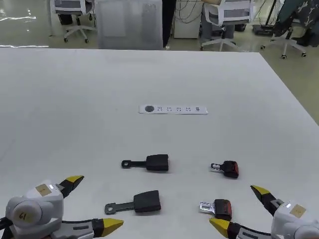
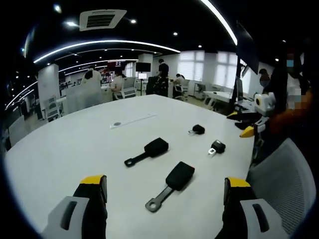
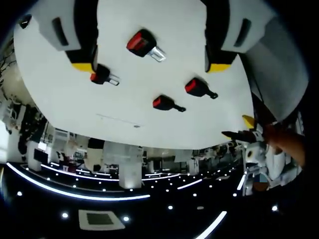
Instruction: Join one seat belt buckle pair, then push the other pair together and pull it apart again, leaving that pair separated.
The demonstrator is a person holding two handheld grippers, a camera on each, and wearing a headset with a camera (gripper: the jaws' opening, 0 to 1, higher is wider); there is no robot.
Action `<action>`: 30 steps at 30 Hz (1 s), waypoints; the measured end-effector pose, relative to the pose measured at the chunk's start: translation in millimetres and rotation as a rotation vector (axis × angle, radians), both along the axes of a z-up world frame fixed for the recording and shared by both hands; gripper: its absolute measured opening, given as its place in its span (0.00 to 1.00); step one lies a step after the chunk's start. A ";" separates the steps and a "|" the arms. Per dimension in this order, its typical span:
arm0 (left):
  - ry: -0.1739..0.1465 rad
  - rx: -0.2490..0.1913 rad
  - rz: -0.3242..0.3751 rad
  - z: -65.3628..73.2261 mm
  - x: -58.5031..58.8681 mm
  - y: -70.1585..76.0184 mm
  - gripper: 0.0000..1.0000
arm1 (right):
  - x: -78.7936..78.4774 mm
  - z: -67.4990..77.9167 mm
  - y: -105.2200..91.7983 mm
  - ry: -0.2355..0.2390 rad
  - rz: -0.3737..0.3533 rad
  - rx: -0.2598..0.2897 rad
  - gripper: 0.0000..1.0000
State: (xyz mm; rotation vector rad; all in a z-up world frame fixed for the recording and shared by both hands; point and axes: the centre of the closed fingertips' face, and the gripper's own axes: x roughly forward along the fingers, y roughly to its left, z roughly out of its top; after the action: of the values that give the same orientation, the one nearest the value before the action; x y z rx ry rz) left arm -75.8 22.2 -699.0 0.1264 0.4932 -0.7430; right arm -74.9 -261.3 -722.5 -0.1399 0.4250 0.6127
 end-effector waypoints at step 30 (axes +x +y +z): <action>-0.008 0.004 -0.009 1.9 0.9 3.9 1.00 | -1.6 0.3 -4.5 0.002 -0.008 -0.015 0.89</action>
State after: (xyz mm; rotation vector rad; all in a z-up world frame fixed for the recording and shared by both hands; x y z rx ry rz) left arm -75.0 26.0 -697.1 0.1350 0.4870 -0.7500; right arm -76.5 -265.8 -722.1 -0.1515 0.4319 0.6022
